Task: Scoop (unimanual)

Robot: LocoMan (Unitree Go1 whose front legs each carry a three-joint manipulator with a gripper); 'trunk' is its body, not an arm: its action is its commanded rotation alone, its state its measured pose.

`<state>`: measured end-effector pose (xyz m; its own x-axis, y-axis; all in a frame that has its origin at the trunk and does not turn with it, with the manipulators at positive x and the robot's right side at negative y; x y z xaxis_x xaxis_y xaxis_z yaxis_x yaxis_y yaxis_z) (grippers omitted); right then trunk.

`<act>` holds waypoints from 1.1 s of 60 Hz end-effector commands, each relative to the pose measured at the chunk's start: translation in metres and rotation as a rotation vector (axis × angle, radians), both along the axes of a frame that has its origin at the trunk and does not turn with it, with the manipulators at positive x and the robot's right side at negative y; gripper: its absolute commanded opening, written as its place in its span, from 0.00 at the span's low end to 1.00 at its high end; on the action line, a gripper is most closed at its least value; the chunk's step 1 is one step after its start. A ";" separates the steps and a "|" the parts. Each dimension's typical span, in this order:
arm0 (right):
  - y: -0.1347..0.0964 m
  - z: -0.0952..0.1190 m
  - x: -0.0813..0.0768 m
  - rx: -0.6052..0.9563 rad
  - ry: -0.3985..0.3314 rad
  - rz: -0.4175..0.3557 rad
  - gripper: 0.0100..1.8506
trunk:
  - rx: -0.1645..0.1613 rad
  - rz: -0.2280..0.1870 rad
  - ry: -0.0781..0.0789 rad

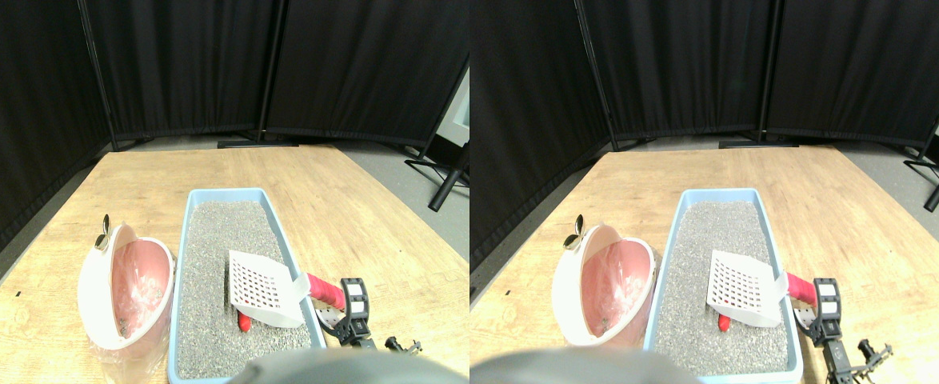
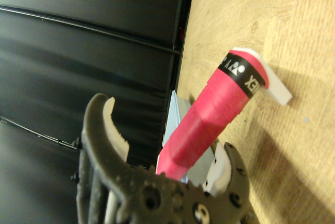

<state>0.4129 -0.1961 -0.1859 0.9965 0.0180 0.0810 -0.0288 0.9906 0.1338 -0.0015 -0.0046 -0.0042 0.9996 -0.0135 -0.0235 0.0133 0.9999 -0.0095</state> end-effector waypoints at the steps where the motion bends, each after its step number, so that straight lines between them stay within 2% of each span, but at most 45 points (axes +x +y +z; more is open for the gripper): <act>1: 0.000 0.000 0.004 0.028 -0.022 -0.007 0.48 | -0.021 0.007 0.008; 8: 0.000 -0.002 0.008 0.047 -0.003 -0.033 0.48 | -0.022 0.010 0.009; 47: -0.004 -0.008 0.036 0.099 0.055 -0.035 0.47 | -0.022 0.001 0.009; 66: -0.004 -0.017 0.041 0.109 0.081 -0.055 0.45 | -0.023 0.010 0.014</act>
